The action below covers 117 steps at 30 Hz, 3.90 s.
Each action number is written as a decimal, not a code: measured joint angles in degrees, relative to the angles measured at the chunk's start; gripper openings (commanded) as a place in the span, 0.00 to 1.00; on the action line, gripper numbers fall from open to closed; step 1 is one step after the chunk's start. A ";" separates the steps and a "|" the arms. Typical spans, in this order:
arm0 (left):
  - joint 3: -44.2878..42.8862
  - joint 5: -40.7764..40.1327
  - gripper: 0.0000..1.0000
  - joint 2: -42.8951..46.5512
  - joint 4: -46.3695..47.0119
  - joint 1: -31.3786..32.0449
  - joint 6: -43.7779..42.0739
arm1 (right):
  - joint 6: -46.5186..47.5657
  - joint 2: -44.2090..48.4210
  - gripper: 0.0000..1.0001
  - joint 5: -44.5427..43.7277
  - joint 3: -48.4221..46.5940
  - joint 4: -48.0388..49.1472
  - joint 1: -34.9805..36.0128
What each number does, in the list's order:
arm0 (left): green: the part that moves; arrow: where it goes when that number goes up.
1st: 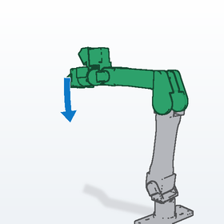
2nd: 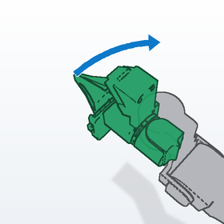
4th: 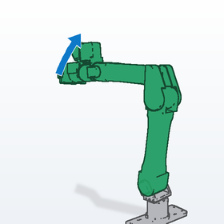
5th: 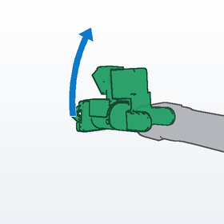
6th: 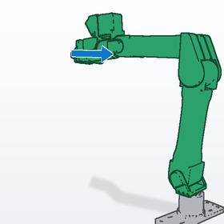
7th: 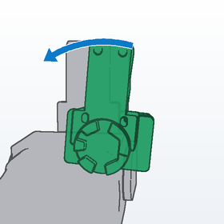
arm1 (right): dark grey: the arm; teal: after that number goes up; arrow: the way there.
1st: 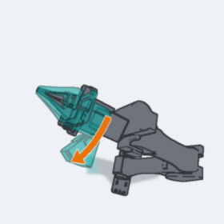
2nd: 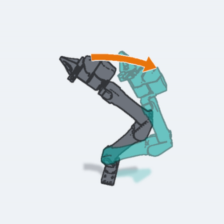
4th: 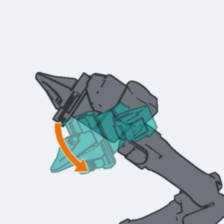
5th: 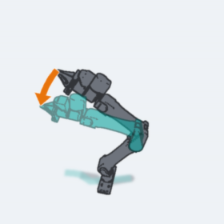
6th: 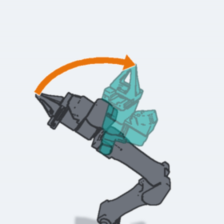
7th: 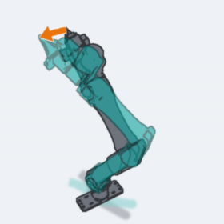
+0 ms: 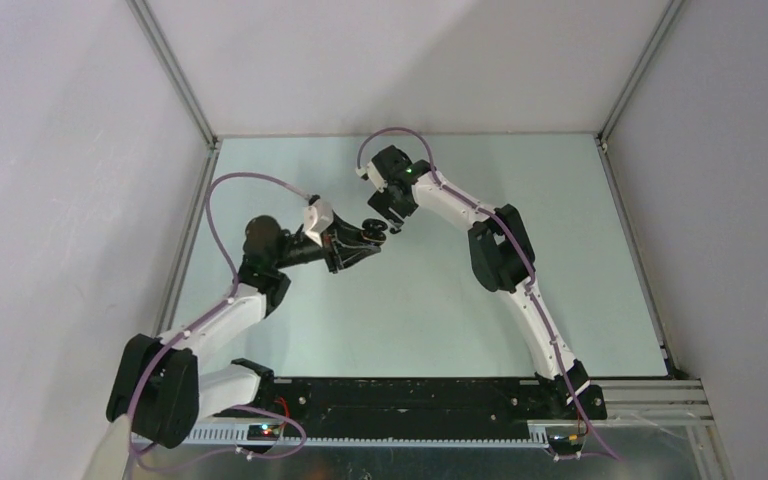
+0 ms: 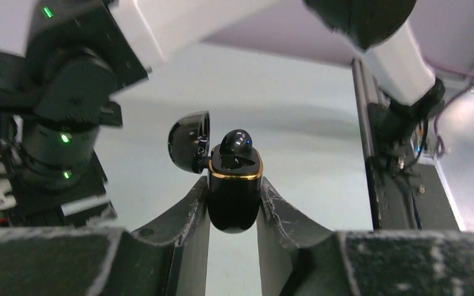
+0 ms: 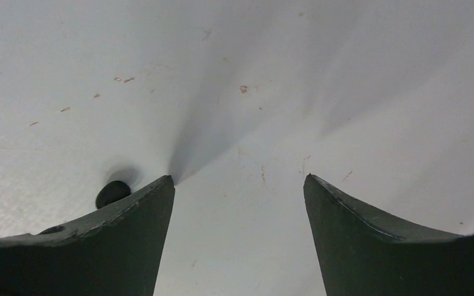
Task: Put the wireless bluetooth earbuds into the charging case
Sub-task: Pick up the earbud from the center of the board.
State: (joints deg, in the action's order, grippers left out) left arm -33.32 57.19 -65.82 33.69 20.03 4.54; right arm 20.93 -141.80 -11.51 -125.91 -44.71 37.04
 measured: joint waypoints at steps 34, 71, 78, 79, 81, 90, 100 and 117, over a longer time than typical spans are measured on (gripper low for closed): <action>5.25 1.16 0.00 2.69 34.23 -1.81 19.39 | -4.57 8.07 0.83 4.76 12.81 -2.12 5.40; 5.25 2.80 0.00 2.71 32.98 -1.81 18.34 | 18.64 6.27 0.87 -0.39 11.41 4.94 6.86; 5.25 2.99 0.00 2.71 32.98 -1.79 18.34 | 17.16 4.04 0.86 0.92 7.56 4.68 7.41; 5.25 2.99 0.00 2.71 32.98 -1.79 18.34 | 16.81 3.54 0.86 1.14 6.64 4.48 7.50; 5.25 3.02 0.00 2.71 32.98 -1.79 18.34 | 15.87 2.60 0.85 2.19 4.74 3.80 7.54; 5.25 3.15 0.00 2.71 33.03 -1.81 18.36 | 7.65 4.57 0.83 18.51 6.58 -1.18 4.04; 5.25 3.30 0.00 2.71 33.07 -1.81 18.40 | -14.62 12.33 0.74 30.36 19.67 5.70 -5.01; 5.25 3.48 0.00 2.73 33.05 -1.79 18.38 | -32.46 9.55 0.57 36.26 20.63 12.52 -5.25</action>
State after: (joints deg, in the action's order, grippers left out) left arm -28.08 60.66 -63.09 66.74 18.24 22.92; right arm -11.53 -132.25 24.75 -105.27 -32.18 31.79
